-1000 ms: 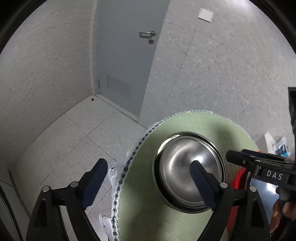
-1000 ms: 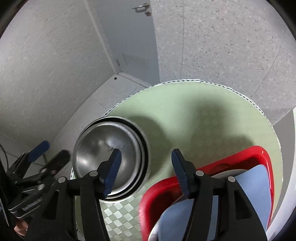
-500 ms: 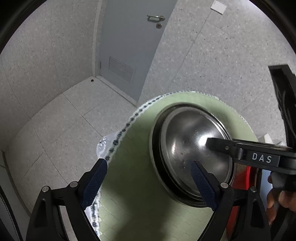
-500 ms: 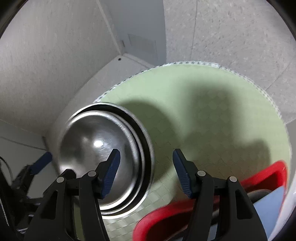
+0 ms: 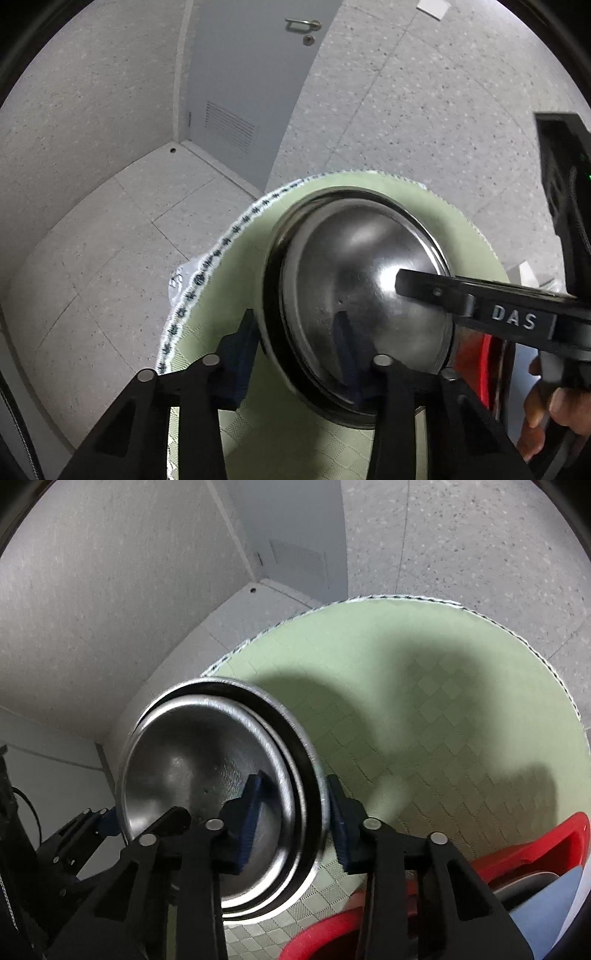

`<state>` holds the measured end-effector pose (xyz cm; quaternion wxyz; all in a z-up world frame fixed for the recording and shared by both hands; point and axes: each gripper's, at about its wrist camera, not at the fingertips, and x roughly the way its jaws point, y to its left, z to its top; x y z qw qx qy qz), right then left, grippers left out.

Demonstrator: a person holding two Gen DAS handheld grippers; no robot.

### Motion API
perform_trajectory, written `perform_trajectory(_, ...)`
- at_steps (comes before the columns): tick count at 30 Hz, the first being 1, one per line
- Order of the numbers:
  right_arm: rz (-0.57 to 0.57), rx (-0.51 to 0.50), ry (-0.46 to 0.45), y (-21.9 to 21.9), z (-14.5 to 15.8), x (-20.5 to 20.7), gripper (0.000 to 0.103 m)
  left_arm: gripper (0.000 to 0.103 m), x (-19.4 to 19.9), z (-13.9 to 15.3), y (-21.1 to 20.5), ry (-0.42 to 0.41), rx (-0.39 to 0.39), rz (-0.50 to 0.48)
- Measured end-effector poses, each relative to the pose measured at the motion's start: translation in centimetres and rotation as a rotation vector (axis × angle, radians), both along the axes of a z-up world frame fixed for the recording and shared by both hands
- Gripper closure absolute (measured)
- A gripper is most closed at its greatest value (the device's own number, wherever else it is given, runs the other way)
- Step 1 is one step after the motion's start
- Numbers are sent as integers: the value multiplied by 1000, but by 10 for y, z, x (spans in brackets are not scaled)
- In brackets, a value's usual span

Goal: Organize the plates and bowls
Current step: 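Grasp the stacked steel bowls rim with the left tool while the right tool grasps it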

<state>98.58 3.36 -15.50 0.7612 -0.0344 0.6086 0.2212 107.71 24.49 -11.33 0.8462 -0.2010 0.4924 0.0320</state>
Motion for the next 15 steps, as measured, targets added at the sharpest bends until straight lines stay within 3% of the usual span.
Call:
perform_trajectory(8,24,64,-24,-3,24,-7,72,69,-12,19,-10,-35,25,49)
perform_trajectory(15,91,89,-18,-2,26,-9,72,70,-34,22,-24,-37,36,117)
